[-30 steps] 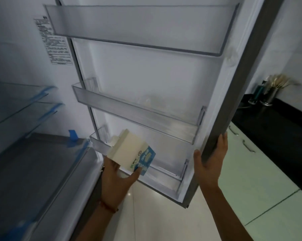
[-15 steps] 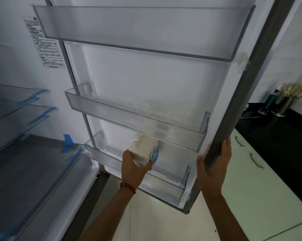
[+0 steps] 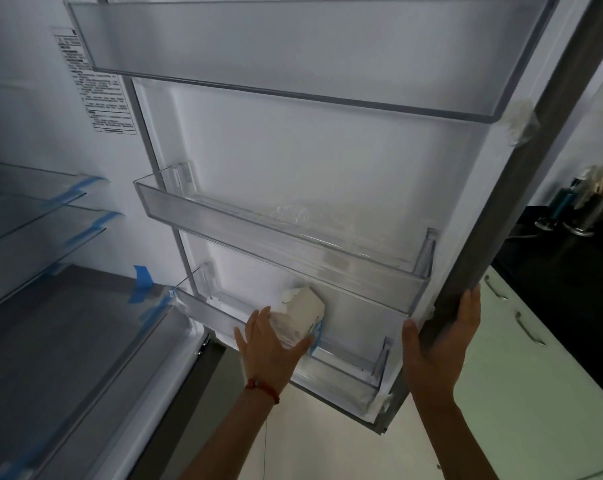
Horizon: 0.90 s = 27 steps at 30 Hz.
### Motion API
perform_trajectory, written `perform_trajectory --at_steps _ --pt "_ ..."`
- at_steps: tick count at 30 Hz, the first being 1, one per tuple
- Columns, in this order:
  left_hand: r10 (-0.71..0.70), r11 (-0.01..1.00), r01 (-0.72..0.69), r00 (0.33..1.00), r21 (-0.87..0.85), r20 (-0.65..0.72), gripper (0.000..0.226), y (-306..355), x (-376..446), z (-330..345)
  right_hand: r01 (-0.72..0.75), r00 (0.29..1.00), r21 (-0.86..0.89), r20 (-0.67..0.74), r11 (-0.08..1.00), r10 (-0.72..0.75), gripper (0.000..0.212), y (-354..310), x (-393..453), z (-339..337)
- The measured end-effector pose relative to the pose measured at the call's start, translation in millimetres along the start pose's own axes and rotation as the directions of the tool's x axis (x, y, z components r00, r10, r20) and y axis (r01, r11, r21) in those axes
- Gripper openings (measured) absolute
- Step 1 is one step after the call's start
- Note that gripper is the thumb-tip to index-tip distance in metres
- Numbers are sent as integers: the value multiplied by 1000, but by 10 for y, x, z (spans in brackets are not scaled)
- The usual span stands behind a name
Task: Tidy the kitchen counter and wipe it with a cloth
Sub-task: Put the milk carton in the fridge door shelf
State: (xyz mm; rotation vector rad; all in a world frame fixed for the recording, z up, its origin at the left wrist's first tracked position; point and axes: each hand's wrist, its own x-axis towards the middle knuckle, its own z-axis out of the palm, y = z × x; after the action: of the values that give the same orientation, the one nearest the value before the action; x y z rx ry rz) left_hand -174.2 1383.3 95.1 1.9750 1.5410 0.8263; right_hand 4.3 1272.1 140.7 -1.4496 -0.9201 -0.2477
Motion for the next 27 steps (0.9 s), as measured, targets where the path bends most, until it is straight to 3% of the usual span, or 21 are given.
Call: perform_trajectory --at_steps 3,6,9,11,14,20,27 --pt "63 998 -64 996 -24 -66 95 -23 -104 -6 13 1000 -1 -10 1000 -13 77 -18 -16 7" --pt "235 965 -249 961 -84 -148 73 -3 -283 53 48 999 -11 -25 999 -48 79 -55 -50 22" --pt "458 886 -464 874 7 -162 47 -7 -442 137 55 998 -19 -42 998 -55 81 -104 -119 35" --pt "533 846 -527 834 81 -141 39 -43 -522 160 58 997 -20 -54 998 -59 82 -159 -180 41" --pt "536 840 -516 838 165 -106 43 -108 -613 120 66 995 -28 -77 997 -68 82 -260 -302 45" --pt "384 902 -382 923 201 30 52 -359 -833 -114 27 995 -73 -94 997 -34 81 -526 -626 39" --pt "442 833 -469 883 293 156 52 -698 -1024 -504 9 997 -164 -69 986 -21 78 -965 -1108 16"
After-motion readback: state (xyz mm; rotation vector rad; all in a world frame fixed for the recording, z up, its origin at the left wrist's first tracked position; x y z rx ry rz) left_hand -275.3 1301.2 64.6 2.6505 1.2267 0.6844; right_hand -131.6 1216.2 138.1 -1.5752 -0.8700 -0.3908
